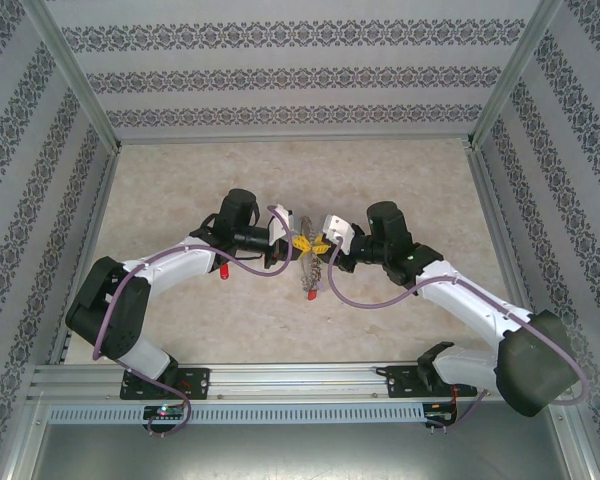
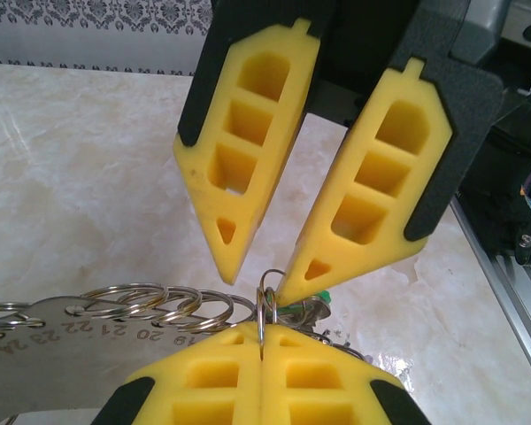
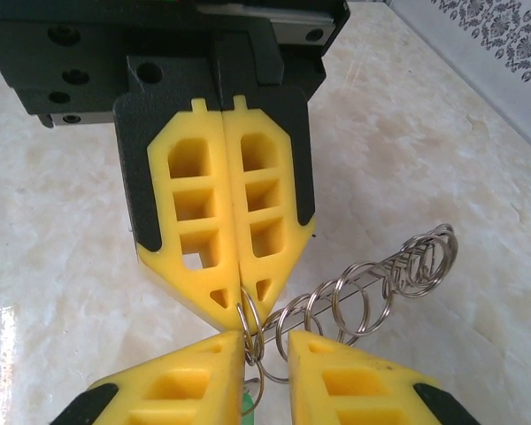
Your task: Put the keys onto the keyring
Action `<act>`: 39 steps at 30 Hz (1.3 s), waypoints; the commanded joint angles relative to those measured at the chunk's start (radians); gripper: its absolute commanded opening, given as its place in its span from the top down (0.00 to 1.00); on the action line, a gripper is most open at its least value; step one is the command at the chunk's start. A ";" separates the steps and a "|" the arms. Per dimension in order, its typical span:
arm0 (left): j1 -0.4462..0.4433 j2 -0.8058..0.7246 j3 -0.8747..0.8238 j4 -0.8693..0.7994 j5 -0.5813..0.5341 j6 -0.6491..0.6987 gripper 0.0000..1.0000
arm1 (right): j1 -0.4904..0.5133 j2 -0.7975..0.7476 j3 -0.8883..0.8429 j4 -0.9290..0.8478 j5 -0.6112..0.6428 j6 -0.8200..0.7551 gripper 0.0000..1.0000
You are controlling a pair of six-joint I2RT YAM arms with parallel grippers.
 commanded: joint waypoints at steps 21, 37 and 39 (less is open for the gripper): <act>-0.017 -0.004 0.032 0.033 0.065 0.019 1.00 | 0.001 0.049 0.040 0.005 -0.083 -0.010 0.88; -0.016 -0.001 0.049 -0.005 0.051 0.037 0.97 | 0.003 0.042 0.050 0.003 -0.092 -0.016 1.00; -0.017 -0.001 0.051 -0.022 0.043 0.049 0.91 | 0.004 0.039 0.055 -0.003 -0.083 -0.017 1.00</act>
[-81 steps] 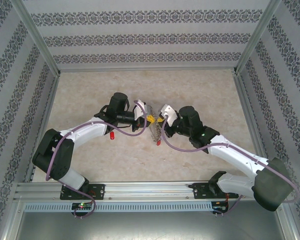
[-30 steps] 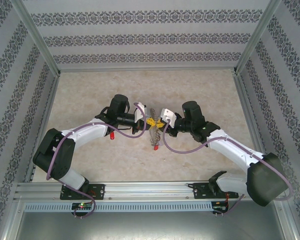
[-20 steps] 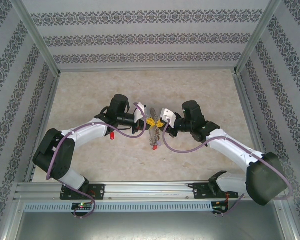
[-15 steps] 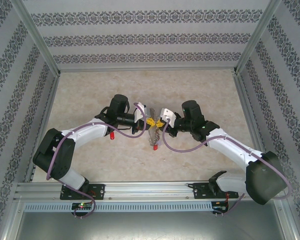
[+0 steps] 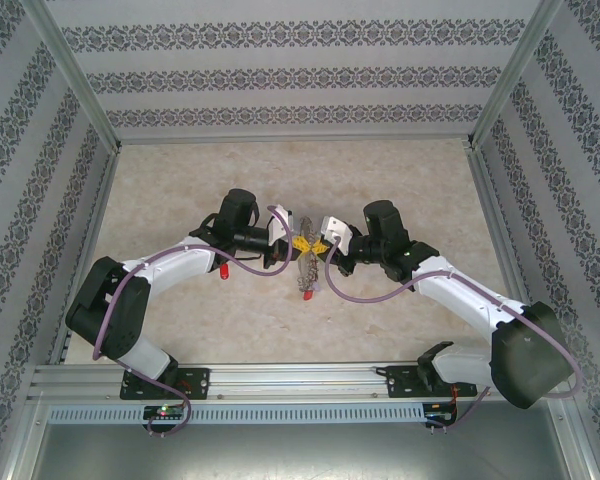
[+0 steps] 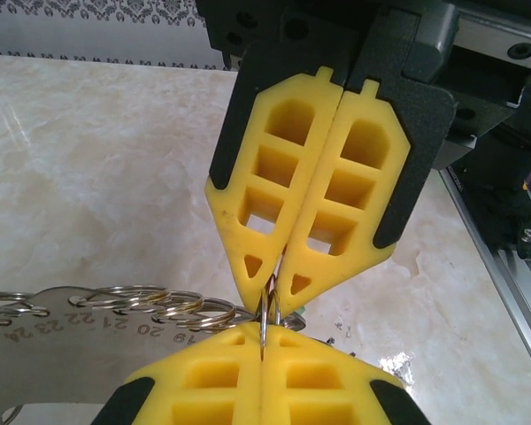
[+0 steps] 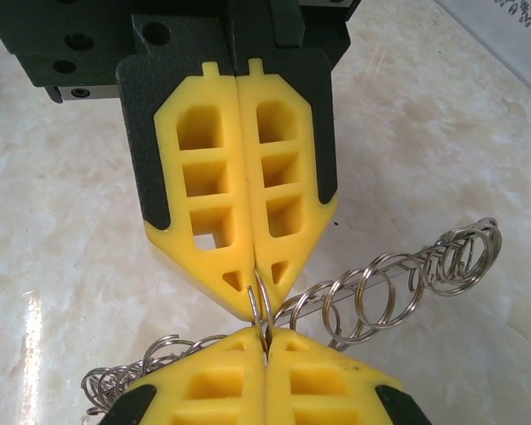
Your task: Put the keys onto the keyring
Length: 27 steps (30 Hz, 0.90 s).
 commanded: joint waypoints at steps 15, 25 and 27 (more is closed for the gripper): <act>-0.033 0.017 0.156 -0.334 -0.011 0.241 0.81 | 0.061 0.001 0.095 -0.084 0.099 -0.048 1.00; -0.041 0.030 0.181 -0.408 -0.064 0.281 0.78 | 0.064 -0.006 0.099 -0.088 0.092 -0.043 1.00; -0.041 0.029 0.183 -0.425 -0.085 0.291 0.77 | 0.066 -0.006 0.098 -0.089 0.092 -0.043 1.00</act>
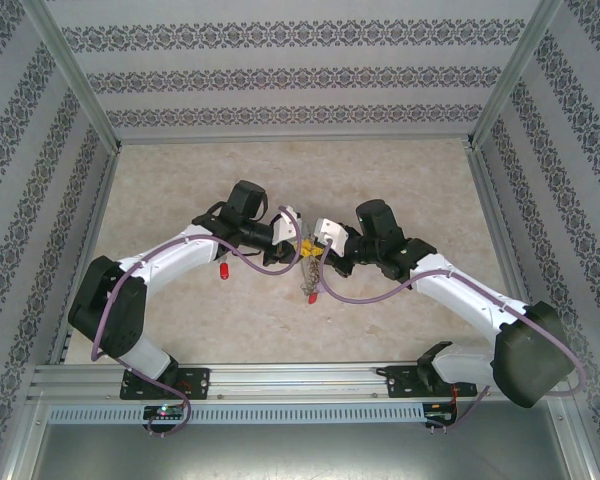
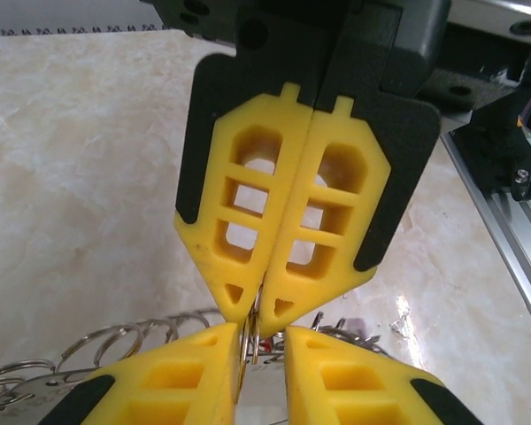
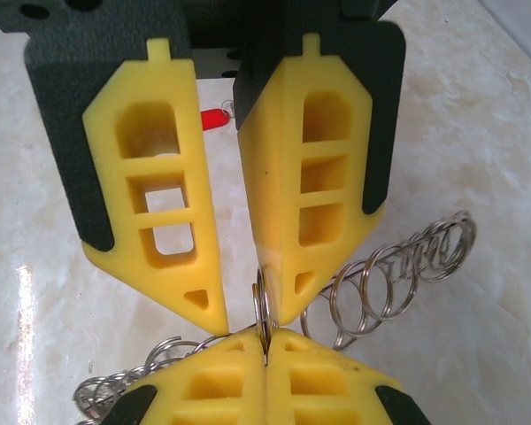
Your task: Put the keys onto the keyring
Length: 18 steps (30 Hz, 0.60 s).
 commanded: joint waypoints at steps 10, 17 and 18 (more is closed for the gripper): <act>-0.014 0.013 0.025 -0.051 -0.037 0.030 1.00 | 0.016 -0.004 0.041 0.031 -0.014 0.003 1.00; -0.010 -0.014 -0.038 0.113 0.020 -0.066 1.00 | -0.024 -0.020 -0.025 0.065 -0.036 0.059 0.90; -0.009 -0.017 -0.049 0.146 0.037 -0.089 1.00 | -0.038 -0.020 -0.042 0.088 -0.056 0.079 0.86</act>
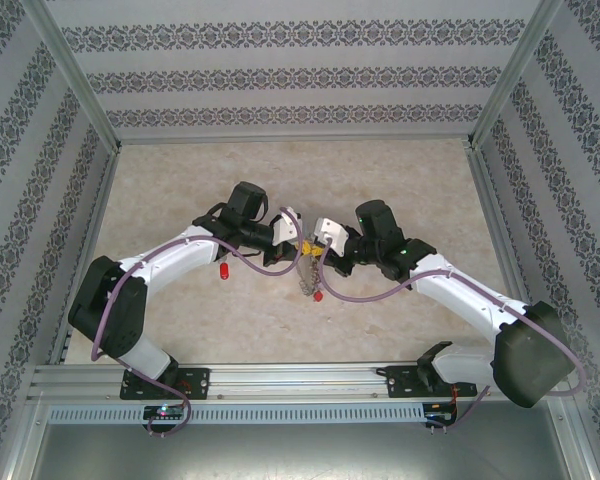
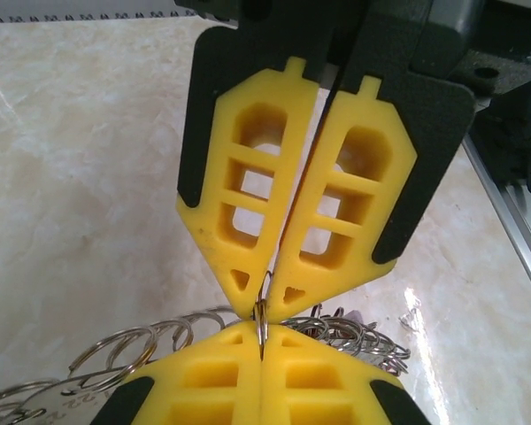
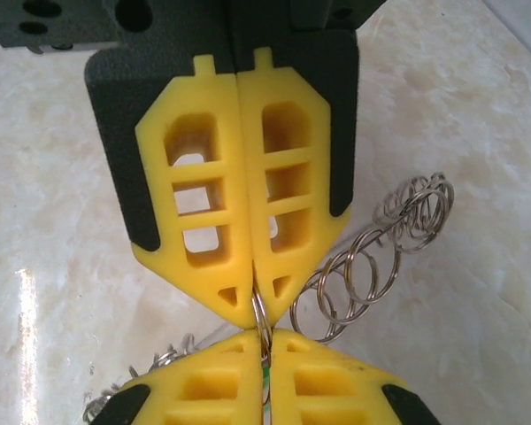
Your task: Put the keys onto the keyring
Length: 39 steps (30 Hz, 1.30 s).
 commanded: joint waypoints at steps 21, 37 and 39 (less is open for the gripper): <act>-0.008 -0.004 -0.113 0.472 0.178 -0.292 1.00 | -0.132 -0.003 -0.114 0.166 -0.239 0.111 0.77; -0.007 -0.005 -0.110 0.449 0.162 -0.277 1.00 | -0.129 -0.172 -0.166 0.171 -0.073 0.110 0.72; -0.007 -0.005 -0.109 0.442 0.161 -0.273 1.00 | -0.130 -0.181 -0.152 0.145 -0.104 0.090 0.71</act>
